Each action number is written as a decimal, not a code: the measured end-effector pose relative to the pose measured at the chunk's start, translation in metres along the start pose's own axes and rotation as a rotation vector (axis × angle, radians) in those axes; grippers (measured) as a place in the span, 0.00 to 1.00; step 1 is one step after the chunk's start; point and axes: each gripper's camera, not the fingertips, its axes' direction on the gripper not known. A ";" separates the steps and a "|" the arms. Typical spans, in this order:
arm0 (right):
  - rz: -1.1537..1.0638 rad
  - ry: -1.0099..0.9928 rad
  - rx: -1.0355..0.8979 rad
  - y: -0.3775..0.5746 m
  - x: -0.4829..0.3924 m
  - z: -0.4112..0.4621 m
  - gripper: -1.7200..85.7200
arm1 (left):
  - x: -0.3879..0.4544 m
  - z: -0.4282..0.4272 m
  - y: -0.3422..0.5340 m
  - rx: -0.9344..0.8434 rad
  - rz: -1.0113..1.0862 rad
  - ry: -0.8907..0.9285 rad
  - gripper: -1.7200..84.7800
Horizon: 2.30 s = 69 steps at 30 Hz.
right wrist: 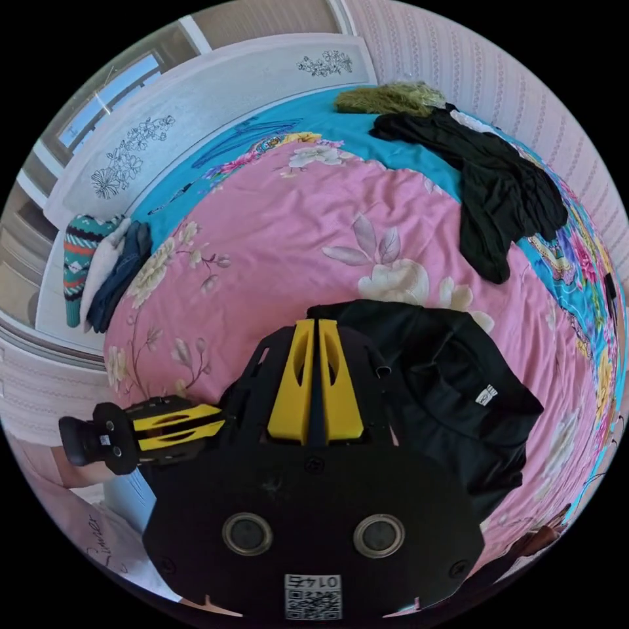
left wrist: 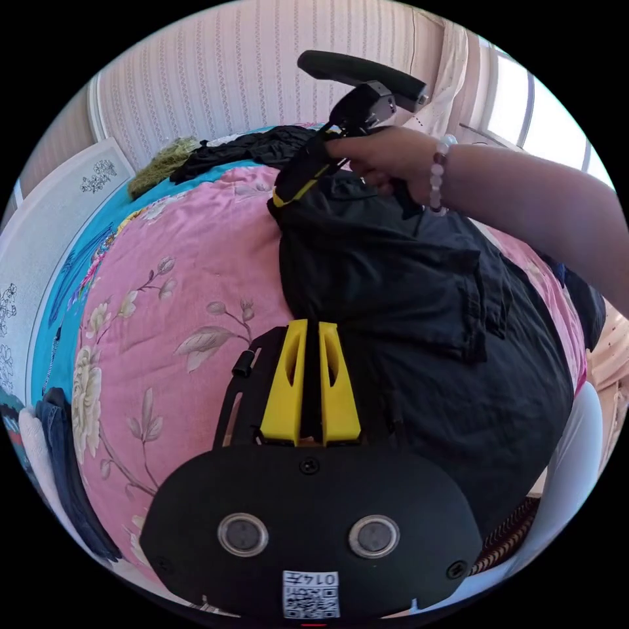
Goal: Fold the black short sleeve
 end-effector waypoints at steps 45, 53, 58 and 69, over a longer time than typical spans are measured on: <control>0.502 -0.056 0.361 0.329 0.243 -0.220 0.02 | -0.159 -0.004 -0.163 0.055 -0.246 0.162 0.01; 0.407 -0.200 0.409 0.451 0.168 -0.269 0.02 | -0.137 -0.099 -0.057 0.092 -0.138 0.339 0.01; 0.433 -0.272 0.374 0.547 0.105 -0.260 0.02 | -0.100 -0.138 0.038 0.041 -0.124 0.407 0.01; 0.514 -0.358 0.377 0.694 0.008 -0.232 0.02 | -0.038 -0.175 0.183 -0.026 -0.185 0.484 0.01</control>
